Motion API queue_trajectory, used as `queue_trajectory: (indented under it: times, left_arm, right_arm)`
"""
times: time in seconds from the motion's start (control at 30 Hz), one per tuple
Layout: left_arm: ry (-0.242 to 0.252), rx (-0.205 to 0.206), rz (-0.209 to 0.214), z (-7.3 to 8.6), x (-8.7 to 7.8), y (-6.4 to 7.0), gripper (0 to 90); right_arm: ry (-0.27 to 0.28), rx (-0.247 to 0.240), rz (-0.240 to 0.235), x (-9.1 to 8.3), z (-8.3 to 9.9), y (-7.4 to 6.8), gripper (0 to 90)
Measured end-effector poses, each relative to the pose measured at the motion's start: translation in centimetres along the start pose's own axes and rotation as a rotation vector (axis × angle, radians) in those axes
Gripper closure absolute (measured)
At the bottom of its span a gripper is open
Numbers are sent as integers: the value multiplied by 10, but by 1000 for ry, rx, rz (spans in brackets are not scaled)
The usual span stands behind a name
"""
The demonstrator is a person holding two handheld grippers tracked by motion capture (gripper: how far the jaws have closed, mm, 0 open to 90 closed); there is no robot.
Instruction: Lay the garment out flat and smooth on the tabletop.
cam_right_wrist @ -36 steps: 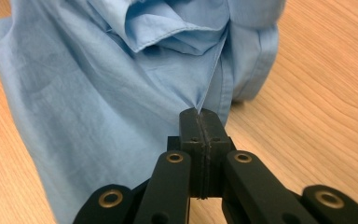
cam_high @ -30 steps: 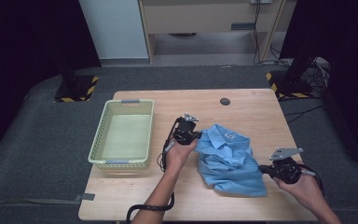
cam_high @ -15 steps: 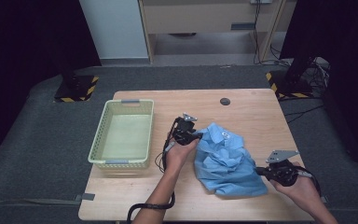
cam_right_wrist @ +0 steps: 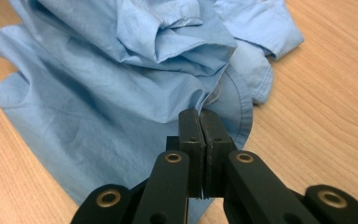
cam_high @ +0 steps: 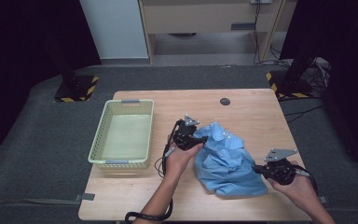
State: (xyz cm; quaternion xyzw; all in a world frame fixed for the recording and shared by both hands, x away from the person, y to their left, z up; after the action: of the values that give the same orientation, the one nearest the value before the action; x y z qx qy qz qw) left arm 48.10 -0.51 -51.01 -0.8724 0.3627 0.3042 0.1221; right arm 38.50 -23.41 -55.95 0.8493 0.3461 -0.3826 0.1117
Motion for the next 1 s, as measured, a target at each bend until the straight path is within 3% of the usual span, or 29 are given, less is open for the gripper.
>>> queue_trajectory:
  times: [0.33, 1.0]
  left_arm:
    - [22, 28, 13, 4, -13, 12, 393]
    - [50, 74, 63, 4, -24, 44, 369]
  right_arm:
    - [19, 7, 4, 0, -5, -1, 894]
    - [26, 4, 0, 2, -9, -5, 894]
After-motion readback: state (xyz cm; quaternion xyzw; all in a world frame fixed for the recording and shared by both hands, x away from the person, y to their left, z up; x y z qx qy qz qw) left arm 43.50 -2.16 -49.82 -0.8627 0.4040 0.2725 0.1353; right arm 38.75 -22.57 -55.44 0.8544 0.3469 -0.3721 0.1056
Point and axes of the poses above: each handheld gripper's, and its own axes: x roughly forward along the jaws, z roughly out of its underside, y roughly to its right, the point moved 9 cm from there along x, roughly forward along the jaws, and after that the axes turned 7 degrees about x, right-handed, at the moved point
